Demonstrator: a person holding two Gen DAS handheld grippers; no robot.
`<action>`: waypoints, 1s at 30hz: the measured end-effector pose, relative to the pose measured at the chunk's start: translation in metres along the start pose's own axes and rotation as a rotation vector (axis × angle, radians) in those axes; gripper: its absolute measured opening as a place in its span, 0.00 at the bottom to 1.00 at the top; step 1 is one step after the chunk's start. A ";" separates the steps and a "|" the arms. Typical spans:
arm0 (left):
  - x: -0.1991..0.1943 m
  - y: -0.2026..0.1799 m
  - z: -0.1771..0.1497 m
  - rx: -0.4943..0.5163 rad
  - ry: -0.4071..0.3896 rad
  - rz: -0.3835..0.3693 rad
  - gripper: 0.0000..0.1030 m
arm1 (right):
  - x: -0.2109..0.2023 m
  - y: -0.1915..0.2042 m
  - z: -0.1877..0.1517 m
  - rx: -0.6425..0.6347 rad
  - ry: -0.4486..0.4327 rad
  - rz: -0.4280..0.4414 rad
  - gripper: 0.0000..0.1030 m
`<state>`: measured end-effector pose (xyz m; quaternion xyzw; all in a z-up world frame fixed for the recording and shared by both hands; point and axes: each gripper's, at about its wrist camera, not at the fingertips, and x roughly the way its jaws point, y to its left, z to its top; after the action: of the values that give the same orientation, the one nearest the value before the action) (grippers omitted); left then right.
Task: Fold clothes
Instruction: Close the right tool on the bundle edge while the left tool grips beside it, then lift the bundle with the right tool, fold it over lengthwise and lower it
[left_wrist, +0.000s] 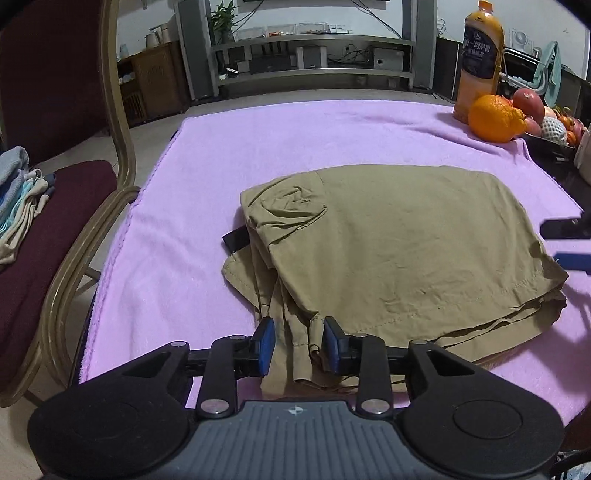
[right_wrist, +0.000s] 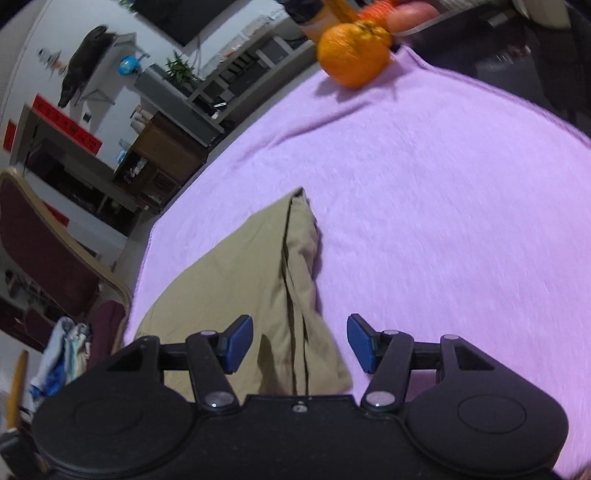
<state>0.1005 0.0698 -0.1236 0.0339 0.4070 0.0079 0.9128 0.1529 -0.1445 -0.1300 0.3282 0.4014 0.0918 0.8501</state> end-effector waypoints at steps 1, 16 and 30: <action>0.001 0.003 0.000 -0.013 0.004 -0.009 0.32 | 0.003 0.001 0.003 -0.016 -0.007 0.006 0.54; 0.008 0.023 0.001 -0.149 0.049 -0.074 0.40 | 0.012 -0.052 -0.011 0.308 0.298 0.310 0.56; 0.007 0.023 0.000 -0.183 0.049 -0.073 0.40 | 0.027 -0.002 -0.044 0.262 0.063 0.139 0.33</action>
<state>0.1052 0.0933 -0.1272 -0.0650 0.4276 0.0125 0.9016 0.1377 -0.1137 -0.1685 0.4604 0.4128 0.1073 0.7785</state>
